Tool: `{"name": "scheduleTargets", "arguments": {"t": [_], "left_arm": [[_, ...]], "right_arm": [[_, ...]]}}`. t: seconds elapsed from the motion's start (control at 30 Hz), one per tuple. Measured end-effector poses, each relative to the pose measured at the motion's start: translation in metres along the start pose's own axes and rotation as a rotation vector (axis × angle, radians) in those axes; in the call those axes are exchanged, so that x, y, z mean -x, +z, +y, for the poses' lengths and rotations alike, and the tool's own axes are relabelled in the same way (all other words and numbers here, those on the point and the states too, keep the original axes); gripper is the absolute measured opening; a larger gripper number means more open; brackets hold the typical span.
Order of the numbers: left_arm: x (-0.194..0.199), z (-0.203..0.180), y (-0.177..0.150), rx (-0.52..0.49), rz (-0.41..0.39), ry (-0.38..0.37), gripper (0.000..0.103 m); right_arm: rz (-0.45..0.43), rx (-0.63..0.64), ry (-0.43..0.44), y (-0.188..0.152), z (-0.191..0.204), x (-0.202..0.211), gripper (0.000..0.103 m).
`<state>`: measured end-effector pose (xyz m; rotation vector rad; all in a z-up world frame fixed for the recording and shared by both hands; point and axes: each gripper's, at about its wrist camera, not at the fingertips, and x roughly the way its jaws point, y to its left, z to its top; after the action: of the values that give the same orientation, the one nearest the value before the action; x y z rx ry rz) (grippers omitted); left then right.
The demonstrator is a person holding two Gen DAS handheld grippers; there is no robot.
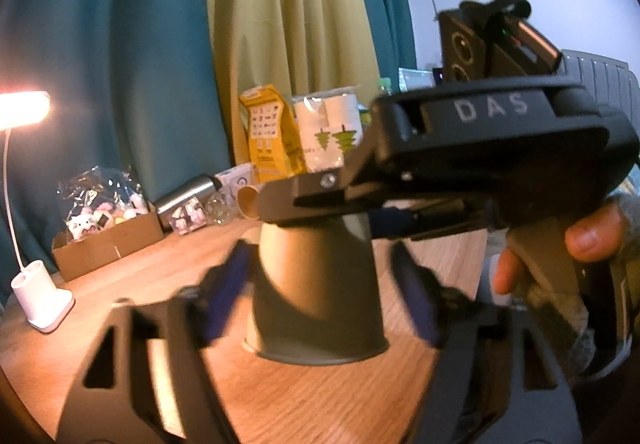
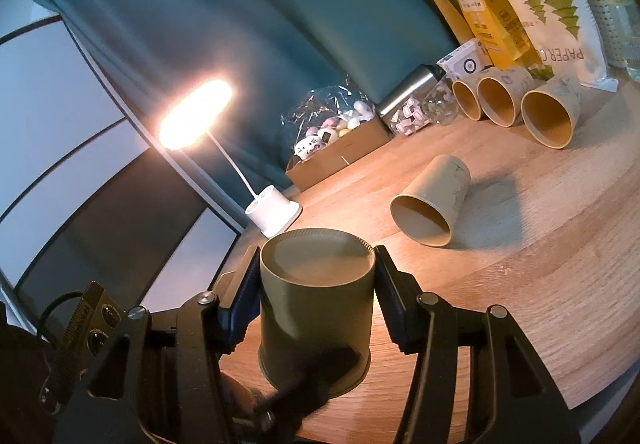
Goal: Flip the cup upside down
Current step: 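Lift the cup mouth-down with the left gripper while the right gripper grasps its base, then open the left gripper and pull it away from the cup, then lower the cup mouth-down onto the table with the right gripper and open it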
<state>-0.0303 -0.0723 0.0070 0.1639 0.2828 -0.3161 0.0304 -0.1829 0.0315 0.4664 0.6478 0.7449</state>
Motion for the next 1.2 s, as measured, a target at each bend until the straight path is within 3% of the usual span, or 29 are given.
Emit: {"name": "scheduleTargets", "arguments": {"t": [0.03, 0.43, 0.6, 0.9, 1.0, 1.2], "left_arm": [[0.000, 0.000, -0.001, 0.003, 0.002, -0.004, 0.091], [-0.001, 0.008, -0.011, 0.020, 0.056, 0.020, 0.091], [0.001, 0.021, -0.014, 0.063, 0.069, 0.038, 0.091], [0.009, 0.045, -0.003, 0.133, 0.007, 0.095, 0.091], [-0.001, 0.050, -0.002, 0.142, 0.018, 0.128, 0.091], [-0.013, 0.061, -0.008, 0.182, 0.052, 0.149, 0.091]], "right_arm": [[-0.001, 0.003, -0.002, 0.000, 0.000, 0.000, 0.058], [-0.110, 0.128, -0.130, 0.026, 0.007, 0.001, 0.058], [-0.200, 0.232, -0.306, 0.022, 0.000, 0.004, 0.058], [-0.165, 0.306, -0.486, -0.013, -0.035, -0.019, 0.058], [-0.155, 0.366, -0.557, -0.021, -0.035, -0.028, 0.058], [-0.163, 0.434, -0.614, -0.028, -0.031, -0.034, 0.058]]}}
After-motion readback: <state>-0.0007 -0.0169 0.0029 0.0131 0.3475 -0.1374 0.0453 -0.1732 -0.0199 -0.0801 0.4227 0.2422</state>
